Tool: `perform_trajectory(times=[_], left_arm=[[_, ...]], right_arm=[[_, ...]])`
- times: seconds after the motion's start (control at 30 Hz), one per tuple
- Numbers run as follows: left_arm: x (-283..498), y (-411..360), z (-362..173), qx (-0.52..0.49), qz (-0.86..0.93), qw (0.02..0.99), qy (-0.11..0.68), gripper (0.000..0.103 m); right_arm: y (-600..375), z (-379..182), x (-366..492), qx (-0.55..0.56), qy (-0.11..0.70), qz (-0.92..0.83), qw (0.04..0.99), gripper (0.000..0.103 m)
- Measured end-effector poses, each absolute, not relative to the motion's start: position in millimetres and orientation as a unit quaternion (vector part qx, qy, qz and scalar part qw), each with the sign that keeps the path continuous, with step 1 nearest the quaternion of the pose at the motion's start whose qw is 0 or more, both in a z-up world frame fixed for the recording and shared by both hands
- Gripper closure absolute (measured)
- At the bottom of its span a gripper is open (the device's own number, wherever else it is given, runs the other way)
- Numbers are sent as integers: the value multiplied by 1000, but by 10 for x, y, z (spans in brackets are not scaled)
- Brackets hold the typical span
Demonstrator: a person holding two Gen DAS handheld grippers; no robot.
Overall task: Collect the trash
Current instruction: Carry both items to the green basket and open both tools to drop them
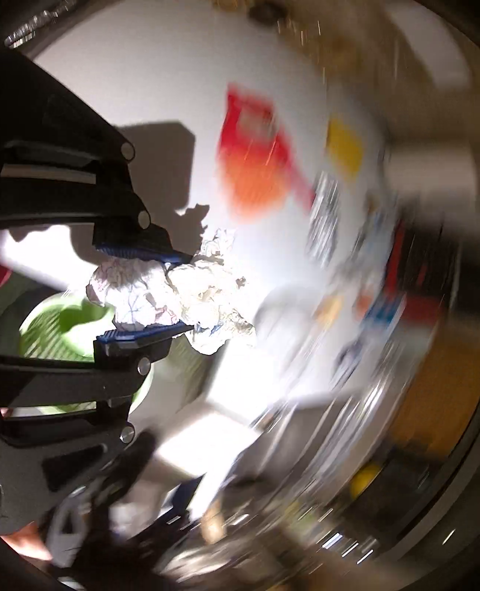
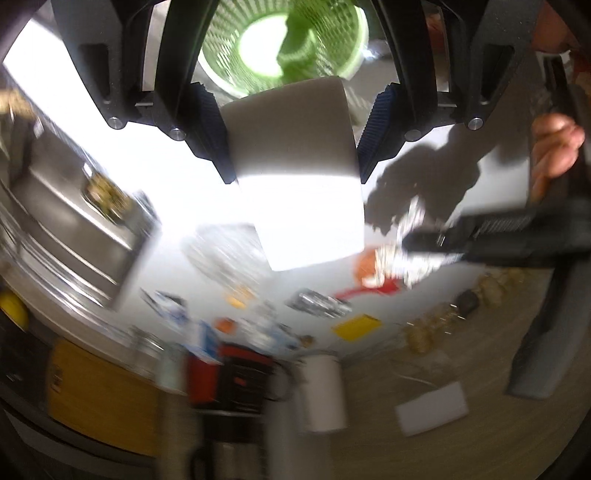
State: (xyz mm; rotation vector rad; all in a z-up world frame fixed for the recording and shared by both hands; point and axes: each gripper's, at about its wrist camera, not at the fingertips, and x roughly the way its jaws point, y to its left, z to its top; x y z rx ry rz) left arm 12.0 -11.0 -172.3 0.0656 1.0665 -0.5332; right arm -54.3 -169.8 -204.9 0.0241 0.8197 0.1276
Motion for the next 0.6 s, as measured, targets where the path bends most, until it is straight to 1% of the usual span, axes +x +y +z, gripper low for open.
perform_trajectory(times=[0.13, 0.27, 0.3, 0.33, 0.37, 0.4, 0.43, 0.47, 0.53, 0.6], left_arm=[[-446, -629, -2101, 71, -314, 780, 536, 73], [-719, -919, -2486, 96, -338, 741, 573, 71], [-773, -975, -2580, 103, -336, 734, 581, 68], [-803, -1010, -2641, 104, -337, 729, 587, 60], [-837, -1049, -2706, 104, -344, 718, 596, 56], [-832, -1057, -2729, 104, -343, 715, 601, 46], [-826, -1057, -2746, 105, -340, 713, 604, 38], [-840, -1065, -2748, 109, -335, 717, 602, 37], [-870, -1069, -2721, 109, -333, 718, 601, 28], [-854, -1047, -2685, 105, -329, 722, 599, 25]], right_arm=[[-2158, -2290, -977, 35, 427, 11, 903, 37], [-2517, -2530, -1307, 64, 451, -24, 890, 37], [-2551, -2559, -1347, 65, 453, -26, 889, 37], [-2603, -2607, -1404, 69, 458, -28, 886, 37], [-2601, -2616, -1432, 71, 461, -27, 884, 37], [-2615, -2636, -1461, 72, 463, -24, 883, 37], [-2607, -2645, -1470, 71, 466, -22, 882, 37], [-2596, -2654, -1487, 70, 468, -19, 881, 37], [-2557, -2676, -1479, 66, 471, -9, 880, 37], [-2546, -2696, -1475, 64, 473, -1, 879, 37]])
